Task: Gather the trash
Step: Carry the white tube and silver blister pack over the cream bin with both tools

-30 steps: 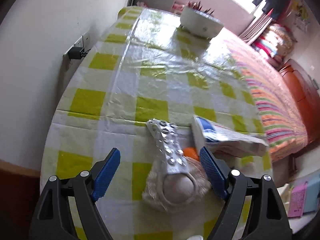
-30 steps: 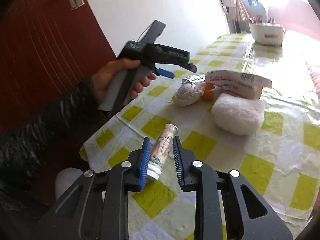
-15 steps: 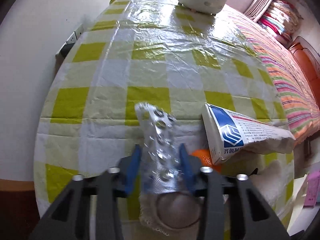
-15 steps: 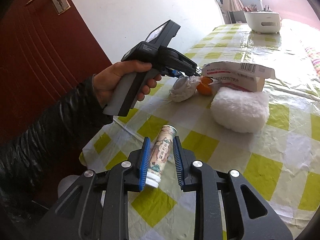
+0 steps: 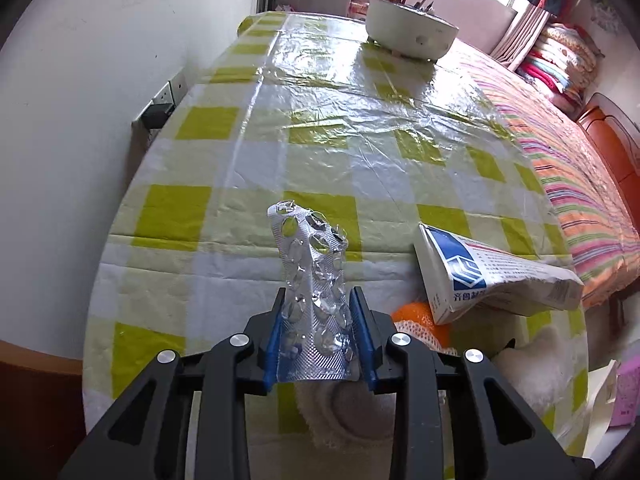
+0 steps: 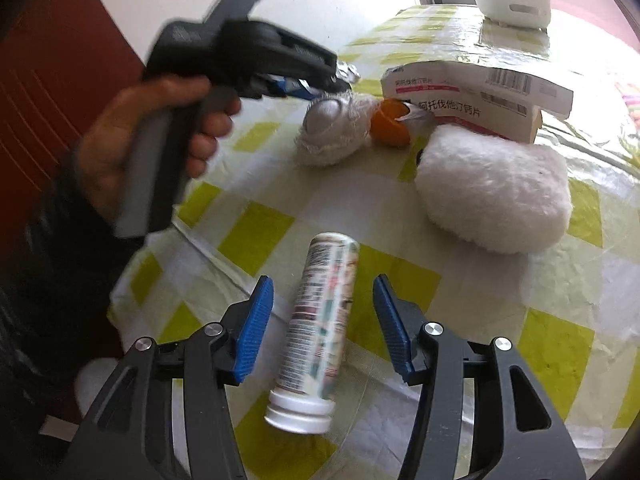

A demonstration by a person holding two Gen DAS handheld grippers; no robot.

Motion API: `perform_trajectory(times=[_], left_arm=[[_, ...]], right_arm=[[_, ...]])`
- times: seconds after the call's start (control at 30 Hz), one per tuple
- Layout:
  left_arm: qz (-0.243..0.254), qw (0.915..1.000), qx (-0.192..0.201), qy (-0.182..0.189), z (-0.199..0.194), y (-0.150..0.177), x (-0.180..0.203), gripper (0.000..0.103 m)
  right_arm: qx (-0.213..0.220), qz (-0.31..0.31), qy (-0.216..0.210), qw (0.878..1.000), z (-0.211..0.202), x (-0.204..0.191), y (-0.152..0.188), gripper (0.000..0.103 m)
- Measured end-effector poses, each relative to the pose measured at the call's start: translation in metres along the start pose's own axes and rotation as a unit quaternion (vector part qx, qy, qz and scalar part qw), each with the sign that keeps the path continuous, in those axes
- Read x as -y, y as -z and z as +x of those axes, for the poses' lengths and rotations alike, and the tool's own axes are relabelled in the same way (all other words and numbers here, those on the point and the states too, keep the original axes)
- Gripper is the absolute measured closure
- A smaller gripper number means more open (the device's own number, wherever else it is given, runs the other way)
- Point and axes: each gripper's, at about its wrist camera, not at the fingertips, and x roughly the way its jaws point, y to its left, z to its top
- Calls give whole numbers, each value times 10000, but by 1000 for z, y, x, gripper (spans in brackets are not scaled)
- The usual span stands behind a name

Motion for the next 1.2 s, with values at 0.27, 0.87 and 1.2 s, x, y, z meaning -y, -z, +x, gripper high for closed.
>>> perform_trajectory(times=[0.27, 0.87, 1.2], left_arm=[[-76, 9995, 262, 137, -28, 12, -9, 73], [156, 9957, 764, 504, -82, 94, 37, 73], [541, 9917, 683, 945, -83, 134, 99, 73]], right_arm=[[-159, -588, 699, 9957, 11, -22, 9, 75], [765, 478, 328, 9954, -89, 40, 22, 75], [1145, 778, 556, 9888, -120, 55, 42, 75]])
